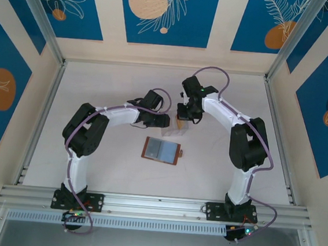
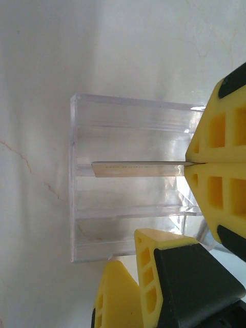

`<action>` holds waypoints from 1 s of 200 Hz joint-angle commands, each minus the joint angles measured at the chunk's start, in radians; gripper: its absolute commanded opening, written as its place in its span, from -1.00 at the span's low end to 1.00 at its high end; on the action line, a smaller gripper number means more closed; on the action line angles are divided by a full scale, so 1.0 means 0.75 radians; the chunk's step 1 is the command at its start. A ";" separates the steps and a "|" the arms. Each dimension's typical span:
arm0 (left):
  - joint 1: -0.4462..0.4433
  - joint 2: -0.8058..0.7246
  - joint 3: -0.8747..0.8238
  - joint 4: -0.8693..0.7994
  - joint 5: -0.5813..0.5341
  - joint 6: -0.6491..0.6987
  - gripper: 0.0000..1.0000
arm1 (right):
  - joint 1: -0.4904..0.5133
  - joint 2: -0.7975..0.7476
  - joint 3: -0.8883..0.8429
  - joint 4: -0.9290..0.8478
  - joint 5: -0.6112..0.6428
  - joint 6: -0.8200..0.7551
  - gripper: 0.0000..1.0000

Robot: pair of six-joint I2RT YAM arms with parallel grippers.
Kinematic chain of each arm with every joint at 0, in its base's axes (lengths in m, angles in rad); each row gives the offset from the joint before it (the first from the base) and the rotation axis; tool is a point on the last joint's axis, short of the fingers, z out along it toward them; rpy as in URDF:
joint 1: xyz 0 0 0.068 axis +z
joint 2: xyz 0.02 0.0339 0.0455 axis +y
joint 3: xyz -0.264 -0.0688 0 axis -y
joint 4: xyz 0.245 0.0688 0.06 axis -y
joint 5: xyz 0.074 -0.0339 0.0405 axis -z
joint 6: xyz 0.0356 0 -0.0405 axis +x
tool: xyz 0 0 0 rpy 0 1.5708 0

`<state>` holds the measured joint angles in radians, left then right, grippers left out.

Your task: Put the credit cards into the card holder

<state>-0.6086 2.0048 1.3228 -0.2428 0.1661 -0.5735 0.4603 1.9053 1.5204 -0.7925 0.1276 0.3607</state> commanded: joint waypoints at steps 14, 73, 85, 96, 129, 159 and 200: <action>0.022 0.018 -0.017 -0.124 0.010 0.007 0.08 | -0.050 -0.063 -0.064 -0.008 -0.067 0.033 -0.98; 0.024 0.007 -0.011 -0.127 0.024 0.006 0.08 | -0.096 -0.071 -0.100 0.018 -0.131 0.055 -0.88; 0.025 0.006 -0.011 -0.128 0.026 0.006 0.08 | -0.096 -0.072 -0.099 0.013 -0.128 0.055 -0.83; 0.024 0.007 -0.010 -0.128 0.026 0.006 0.08 | -0.096 -0.076 -0.101 0.013 -0.124 0.054 -0.80; 0.024 0.012 -0.007 -0.127 0.030 0.005 0.08 | -0.102 -0.081 -0.108 0.012 -0.125 0.051 -0.75; 0.025 0.016 -0.007 -0.126 0.030 0.006 0.08 | -0.102 -0.079 -0.105 0.005 -0.101 0.050 -0.73; 0.027 0.020 -0.002 -0.129 0.032 0.004 0.08 | -0.097 -0.076 -0.098 -0.003 -0.059 0.043 -0.74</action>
<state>-0.6067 2.0048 1.3228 -0.2478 0.1913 -0.5735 0.3981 1.8809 1.4563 -0.7490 0.0265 0.3931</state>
